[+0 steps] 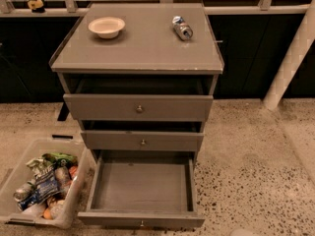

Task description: Close bottom drawer

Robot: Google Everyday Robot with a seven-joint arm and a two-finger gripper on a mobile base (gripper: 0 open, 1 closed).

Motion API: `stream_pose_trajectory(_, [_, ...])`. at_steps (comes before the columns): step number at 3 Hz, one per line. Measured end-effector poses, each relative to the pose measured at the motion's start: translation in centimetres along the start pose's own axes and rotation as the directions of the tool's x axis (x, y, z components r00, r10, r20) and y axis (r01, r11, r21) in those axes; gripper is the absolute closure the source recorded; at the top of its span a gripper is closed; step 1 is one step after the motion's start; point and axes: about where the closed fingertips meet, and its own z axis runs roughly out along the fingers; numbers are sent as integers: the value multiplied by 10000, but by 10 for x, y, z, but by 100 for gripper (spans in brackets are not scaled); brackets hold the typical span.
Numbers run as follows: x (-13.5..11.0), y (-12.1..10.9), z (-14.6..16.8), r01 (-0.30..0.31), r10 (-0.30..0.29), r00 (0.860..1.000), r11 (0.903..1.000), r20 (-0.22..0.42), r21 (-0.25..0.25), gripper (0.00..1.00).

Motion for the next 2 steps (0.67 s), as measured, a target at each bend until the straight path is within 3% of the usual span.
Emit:
stream_pose_trajectory(1, [8,-19,2,-45,47,9997,10000,231,-76,0])
stream_pose_trajectory(2, [8,-63,-4,325,-352,9973,9986,642,422,0])
